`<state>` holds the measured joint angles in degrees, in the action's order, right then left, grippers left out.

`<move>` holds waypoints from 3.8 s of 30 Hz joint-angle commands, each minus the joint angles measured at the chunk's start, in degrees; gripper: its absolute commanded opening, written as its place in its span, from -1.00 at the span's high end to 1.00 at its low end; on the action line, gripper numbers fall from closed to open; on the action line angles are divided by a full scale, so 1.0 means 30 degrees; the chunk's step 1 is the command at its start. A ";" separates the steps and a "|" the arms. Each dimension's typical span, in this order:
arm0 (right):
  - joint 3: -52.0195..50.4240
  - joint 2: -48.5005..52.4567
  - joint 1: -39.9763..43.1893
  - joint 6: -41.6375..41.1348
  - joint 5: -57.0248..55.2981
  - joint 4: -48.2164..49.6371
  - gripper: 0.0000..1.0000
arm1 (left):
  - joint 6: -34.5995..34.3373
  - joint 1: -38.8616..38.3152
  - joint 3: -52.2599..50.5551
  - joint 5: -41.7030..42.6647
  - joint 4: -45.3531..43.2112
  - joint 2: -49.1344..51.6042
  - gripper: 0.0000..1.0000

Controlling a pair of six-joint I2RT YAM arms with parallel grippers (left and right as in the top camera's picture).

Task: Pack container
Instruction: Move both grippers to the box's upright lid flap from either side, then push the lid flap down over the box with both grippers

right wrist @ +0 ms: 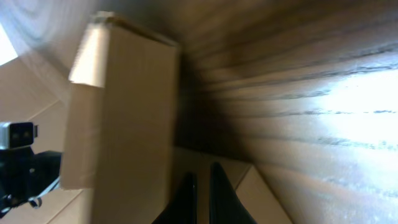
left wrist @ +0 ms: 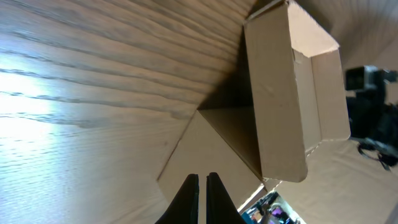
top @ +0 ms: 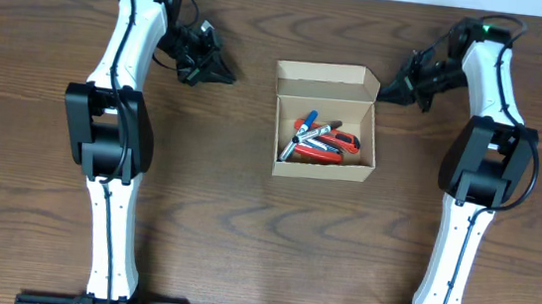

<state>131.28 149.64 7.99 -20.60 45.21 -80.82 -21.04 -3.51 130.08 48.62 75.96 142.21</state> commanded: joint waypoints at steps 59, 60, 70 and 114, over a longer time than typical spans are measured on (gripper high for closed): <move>-0.2769 0.0160 0.0146 0.0452 0.4248 0.1690 0.97 | -0.0641 -0.0911 -0.0204 0.7468 -0.2834 0.3147 0.88; -0.2769 0.0160 0.0146 0.0452 0.4248 0.1668 0.97 | -0.0627 -0.0845 -0.0204 0.7621 -0.2849 0.3177 0.88; -0.2769 0.0160 0.0146 0.0452 0.4313 0.1654 0.97 | -0.0393 -0.0787 -0.0204 0.9930 -0.2892 0.4401 0.88; -0.2244 -0.1450 0.0007 0.2186 0.7439 0.2324 0.97 | 0.3264 -0.1464 0.0466 1.0899 -0.2914 0.1770 0.89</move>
<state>123.28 149.40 7.64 -15.64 65.19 -73.87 -13.58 -8.03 129.88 81.82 67.09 152.83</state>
